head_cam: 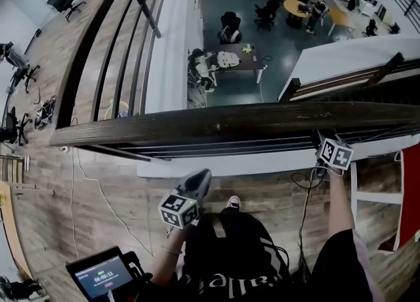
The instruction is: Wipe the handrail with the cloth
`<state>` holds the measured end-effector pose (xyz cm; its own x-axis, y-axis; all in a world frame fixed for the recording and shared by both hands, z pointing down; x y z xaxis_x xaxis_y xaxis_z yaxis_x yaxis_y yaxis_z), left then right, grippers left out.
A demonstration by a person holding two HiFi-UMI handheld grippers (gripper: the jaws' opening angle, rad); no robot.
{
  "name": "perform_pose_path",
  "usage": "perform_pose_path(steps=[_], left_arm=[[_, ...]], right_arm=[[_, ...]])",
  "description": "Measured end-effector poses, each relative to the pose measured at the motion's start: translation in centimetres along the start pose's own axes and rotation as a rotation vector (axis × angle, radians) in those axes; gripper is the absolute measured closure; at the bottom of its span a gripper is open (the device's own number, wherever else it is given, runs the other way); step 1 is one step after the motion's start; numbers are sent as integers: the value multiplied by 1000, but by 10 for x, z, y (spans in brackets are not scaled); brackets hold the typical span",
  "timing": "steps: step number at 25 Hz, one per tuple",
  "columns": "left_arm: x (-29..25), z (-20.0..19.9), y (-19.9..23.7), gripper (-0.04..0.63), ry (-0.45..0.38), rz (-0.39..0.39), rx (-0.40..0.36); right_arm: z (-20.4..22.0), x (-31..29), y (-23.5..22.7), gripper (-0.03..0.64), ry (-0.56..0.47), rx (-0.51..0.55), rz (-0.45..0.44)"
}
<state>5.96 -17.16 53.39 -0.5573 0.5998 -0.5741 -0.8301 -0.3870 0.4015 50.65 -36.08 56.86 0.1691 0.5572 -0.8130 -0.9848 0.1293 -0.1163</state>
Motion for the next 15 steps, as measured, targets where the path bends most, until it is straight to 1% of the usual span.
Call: perform_pose_path(steps=[4,6,9,12,15], left_arm=[[17,12,19,594,17,-35,4],[23,18,19,594,21,-54,12],[30,28,13,594,20,-70,22],[40,34,21,594,14,-70,28],[52,43,37,594,12,-67,38]], right_arm=[[2,-5,9,508,-32,-30,33],[6,-3,10,508,-33,-51,55],[21,10,17,508,-30,-56,36],[39,20,52,508,-30,-29,-3],[64,23,95,508,-2,-19,-37]])
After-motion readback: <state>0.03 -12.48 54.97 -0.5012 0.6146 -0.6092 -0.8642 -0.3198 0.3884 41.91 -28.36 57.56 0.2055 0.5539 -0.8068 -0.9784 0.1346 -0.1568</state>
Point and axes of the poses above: the fingertips, and each gripper's own axes: x backward along the fingers, y to its left, z out of its underside, the point moved 7 cm from there along x, backward along the fingers, and after that the axes turned 14 degrees about y, right-handed, at the moved point
